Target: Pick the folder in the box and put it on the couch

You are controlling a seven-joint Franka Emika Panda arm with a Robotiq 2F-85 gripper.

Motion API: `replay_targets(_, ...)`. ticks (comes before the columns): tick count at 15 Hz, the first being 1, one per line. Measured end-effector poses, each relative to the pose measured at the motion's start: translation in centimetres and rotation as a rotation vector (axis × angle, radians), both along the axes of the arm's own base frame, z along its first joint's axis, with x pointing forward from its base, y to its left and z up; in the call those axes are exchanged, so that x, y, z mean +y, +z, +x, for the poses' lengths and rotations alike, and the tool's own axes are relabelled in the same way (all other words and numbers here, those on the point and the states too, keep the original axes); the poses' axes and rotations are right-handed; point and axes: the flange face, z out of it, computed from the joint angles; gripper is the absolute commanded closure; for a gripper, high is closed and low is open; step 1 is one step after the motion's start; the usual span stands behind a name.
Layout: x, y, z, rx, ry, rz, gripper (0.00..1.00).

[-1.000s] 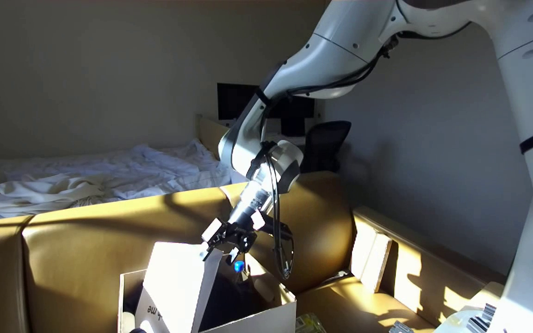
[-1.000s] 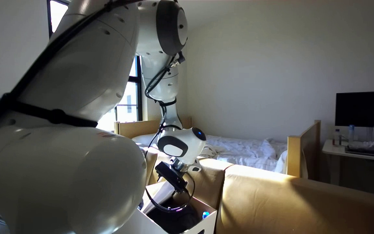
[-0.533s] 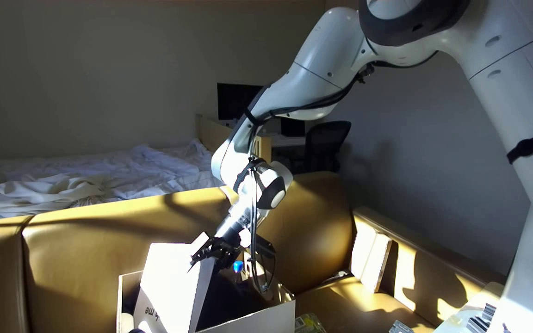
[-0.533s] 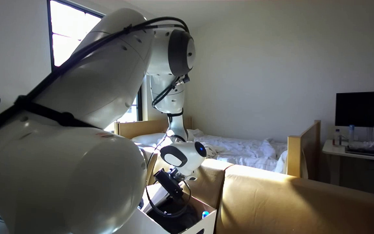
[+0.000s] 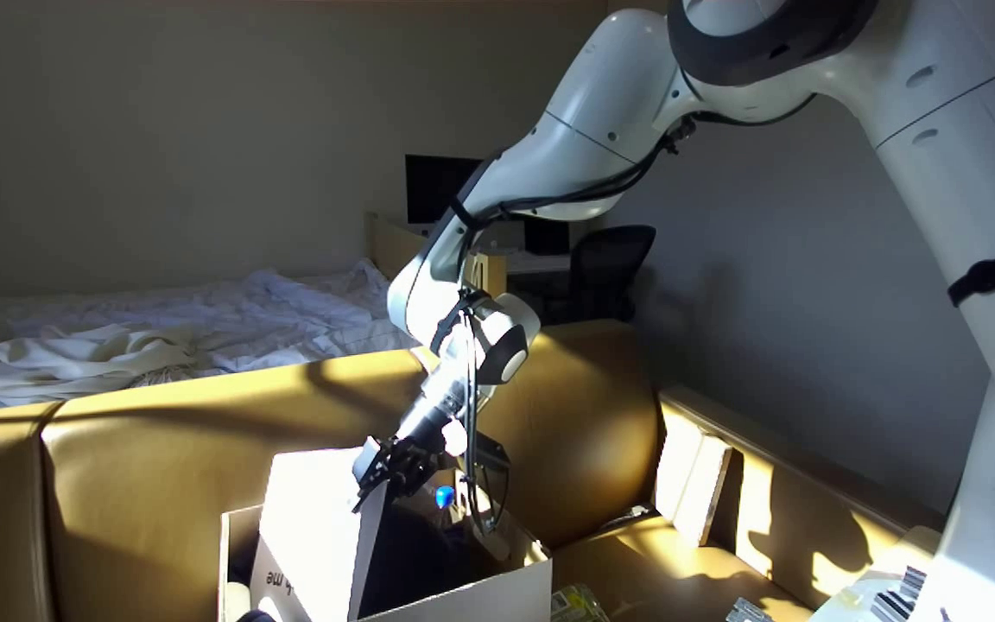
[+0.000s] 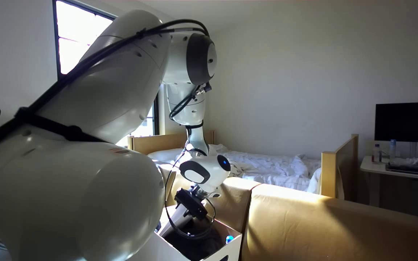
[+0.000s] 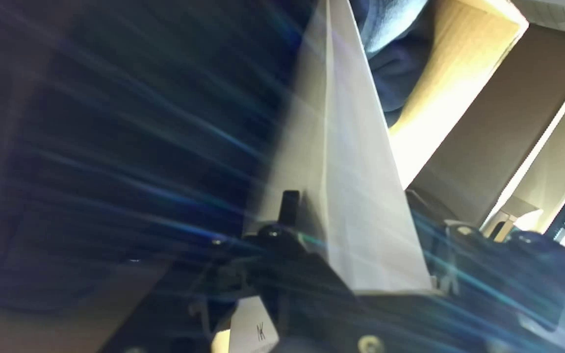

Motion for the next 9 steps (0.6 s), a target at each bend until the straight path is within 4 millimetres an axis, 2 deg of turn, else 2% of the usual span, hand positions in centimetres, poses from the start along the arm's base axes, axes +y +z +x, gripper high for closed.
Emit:
replay_targets(2, 0.02, 0.28, 0.10, -0.006, -0.001, -0.001, 0.91)
replay_targets(4, 0.21, 0.41, 0.10, -0.008, 0.000, 0.003, 0.92)
replay_targets(5, 0.34, 0.41, 0.04, -0.010, -0.002, 0.008, 0.89)
replay_targets(8, 0.42, 0.27, -0.06, -0.019, 0.001, 0.012, 0.93)
replay_targets(9, 0.32, 0.27, -0.01, -0.020, -0.001, 0.008, 0.91)
